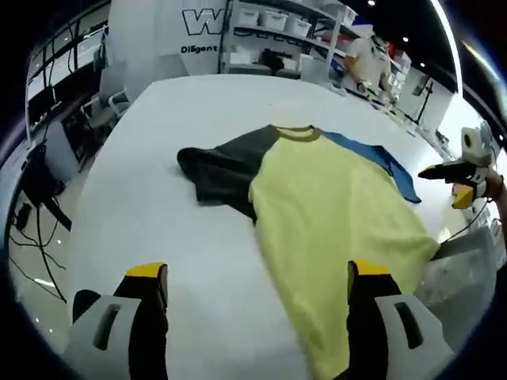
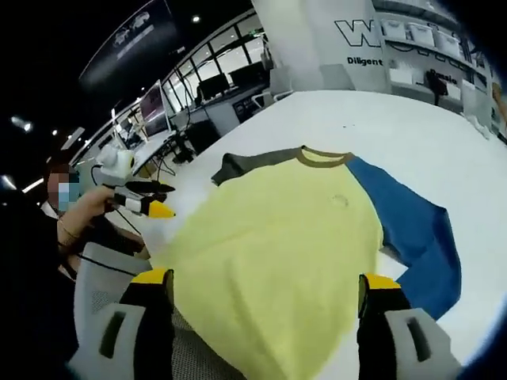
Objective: Fold the garment on the visible template until the final outline fits inside the template.
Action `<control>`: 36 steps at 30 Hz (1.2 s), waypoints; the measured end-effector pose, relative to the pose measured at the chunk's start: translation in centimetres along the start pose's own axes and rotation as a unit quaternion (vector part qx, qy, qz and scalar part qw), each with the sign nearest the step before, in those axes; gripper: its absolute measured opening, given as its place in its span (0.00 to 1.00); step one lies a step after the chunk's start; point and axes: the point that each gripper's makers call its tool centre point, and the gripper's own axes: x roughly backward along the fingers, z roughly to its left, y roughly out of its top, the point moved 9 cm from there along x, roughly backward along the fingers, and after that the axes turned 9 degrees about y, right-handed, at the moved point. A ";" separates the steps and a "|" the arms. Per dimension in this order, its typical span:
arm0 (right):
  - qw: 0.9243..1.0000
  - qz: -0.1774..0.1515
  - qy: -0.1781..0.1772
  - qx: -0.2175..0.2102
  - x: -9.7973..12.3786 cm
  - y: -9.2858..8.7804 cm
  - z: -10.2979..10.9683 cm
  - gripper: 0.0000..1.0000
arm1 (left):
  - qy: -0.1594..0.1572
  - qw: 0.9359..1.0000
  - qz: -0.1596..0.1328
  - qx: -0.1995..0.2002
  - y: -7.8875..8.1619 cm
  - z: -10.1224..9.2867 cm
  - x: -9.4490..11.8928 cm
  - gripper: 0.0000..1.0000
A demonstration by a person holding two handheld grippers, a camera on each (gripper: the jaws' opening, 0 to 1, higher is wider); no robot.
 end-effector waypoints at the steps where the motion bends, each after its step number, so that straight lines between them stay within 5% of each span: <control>1: 1.000 0.001 0.003 0.001 -0.4 0.2 0.0 0.97 | 0.000 1.000 -0.002 0.000 0.1 0.1 -0.1 0.94; 22: 0.997 0.025 0.047 0.050 -7.0 3.0 0.6 0.96 | 0.015 1.000 -0.013 -0.008 1.7 2.3 -3.1 0.93; 36: 0.996 0.031 0.061 0.052 -8.6 3.6 0.1 0.94 | 0.044 0.999 -0.025 -0.001 2.7 3.2 -6.1 0.65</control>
